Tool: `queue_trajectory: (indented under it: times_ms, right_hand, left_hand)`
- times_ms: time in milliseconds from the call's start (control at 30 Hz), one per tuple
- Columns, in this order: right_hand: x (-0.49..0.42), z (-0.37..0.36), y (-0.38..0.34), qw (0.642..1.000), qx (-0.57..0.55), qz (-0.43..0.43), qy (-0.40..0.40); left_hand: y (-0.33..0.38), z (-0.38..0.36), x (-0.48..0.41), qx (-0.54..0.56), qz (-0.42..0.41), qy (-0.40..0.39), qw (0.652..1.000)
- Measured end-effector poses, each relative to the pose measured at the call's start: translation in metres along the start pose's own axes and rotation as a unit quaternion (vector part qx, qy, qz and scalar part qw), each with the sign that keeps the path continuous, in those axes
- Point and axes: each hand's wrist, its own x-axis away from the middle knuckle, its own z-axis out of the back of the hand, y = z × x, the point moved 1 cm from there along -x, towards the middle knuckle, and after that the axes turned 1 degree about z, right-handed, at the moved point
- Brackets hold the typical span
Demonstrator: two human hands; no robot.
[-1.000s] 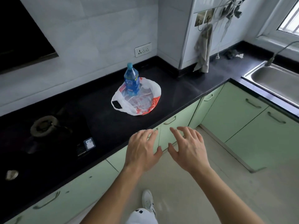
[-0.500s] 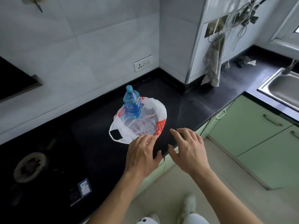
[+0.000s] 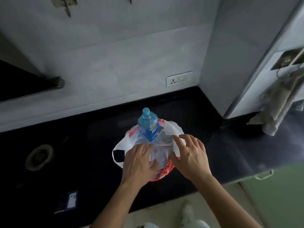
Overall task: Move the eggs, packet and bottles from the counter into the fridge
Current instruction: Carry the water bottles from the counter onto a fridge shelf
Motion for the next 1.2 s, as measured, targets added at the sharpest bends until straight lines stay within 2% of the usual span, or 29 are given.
queue_trajectory:
  times_ms: [167,400,500,700,967,1200]
  right_hand:
    - [-0.047,-0.005,0.021,0.998,-0.013,0.059,-0.030]
    - [-0.083,-0.029,0.023,0.994,-0.052,0.066,-0.063]
    - [-0.094,-0.044,0.021,0.992,-0.061,0.061,-0.090]
    - [-0.091,-0.087,0.033,0.986,-0.067,0.053,-0.143]
    - [-0.081,-0.135,0.055,0.985,-0.064,0.031,-0.155]
    - [-0.073,-0.160,0.069,0.982,-0.019,0.061,-0.177]
  left_hand:
    - [0.008,-0.005,-0.009,0.008,0.083,0.016,0.996]
    - [0.000,-0.017,-0.021,0.042,0.158,0.015,0.987]
    - [-0.009,-0.022,-0.036,0.117,0.193,0.008,0.974]
    - [-0.028,-0.041,-0.078,0.303,0.272,0.033,0.913]
    - [-0.031,-0.077,-0.118,0.409,0.267,0.058,0.870]
    - [-0.038,-0.083,-0.128,0.450,0.274,0.078,0.846]
